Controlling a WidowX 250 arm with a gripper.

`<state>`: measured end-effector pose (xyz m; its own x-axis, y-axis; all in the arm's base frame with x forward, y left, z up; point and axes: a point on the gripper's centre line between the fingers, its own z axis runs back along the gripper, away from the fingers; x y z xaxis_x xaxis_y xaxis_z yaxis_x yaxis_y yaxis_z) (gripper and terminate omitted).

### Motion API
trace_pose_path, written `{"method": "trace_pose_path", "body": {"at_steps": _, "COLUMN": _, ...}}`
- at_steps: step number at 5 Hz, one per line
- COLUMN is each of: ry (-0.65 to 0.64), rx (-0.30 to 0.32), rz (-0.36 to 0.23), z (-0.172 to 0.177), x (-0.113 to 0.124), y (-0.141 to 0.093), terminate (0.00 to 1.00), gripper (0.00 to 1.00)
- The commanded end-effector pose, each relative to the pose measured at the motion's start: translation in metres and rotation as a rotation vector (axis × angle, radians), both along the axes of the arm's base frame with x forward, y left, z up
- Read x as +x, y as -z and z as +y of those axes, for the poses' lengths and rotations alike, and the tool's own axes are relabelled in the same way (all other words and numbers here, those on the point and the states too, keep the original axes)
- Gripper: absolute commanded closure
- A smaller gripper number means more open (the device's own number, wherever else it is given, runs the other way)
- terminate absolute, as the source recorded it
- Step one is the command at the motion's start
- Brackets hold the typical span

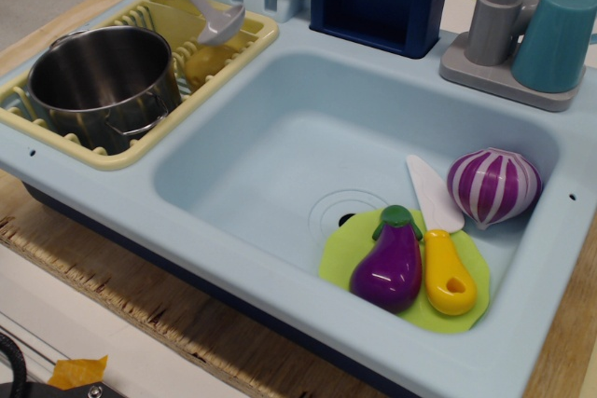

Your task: Put spoon in pot

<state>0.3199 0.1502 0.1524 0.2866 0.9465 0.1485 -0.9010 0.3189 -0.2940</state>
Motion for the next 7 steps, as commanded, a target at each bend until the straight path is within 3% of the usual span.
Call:
{"method": "trace_pose_path", "body": {"at_steps": 1, "ry": -0.141, "rx": -0.003, "rz": -0.163, "z": 0.005, "x": -0.02, "y": -0.03, "terminate": 0.0, "gripper": 1.0}}
{"method": "trace_pose_path", "body": {"at_steps": 2, "ry": -0.261, "rx": -0.002, "rz": -0.133, "z": 0.003, "x": -0.047, "y": -0.04, "terminate": 0.0, "gripper": 1.0}}
{"method": "trace_pose_path", "body": {"at_steps": 3, "ry": -0.337, "rx": 0.053, "rz": -0.125, "z": 0.013, "x": -0.061, "y": -0.049, "terminate": 0.0, "gripper": 1.0}}
{"method": "trace_pose_path", "body": {"at_steps": 6, "ry": -0.435, "rx": 0.173, "rz": 0.115, "z": 0.039, "x": -0.085, "y": -0.054, "terminate": 0.0, "gripper": 1.0}}
{"method": "trace_pose_path", "body": {"at_steps": 7, "ry": -0.437, "rx": 0.17, "rz": 0.145, "z": 0.042, "x": -0.084, "y": -0.047, "terminate": 0.0, "gripper": 0.0}}
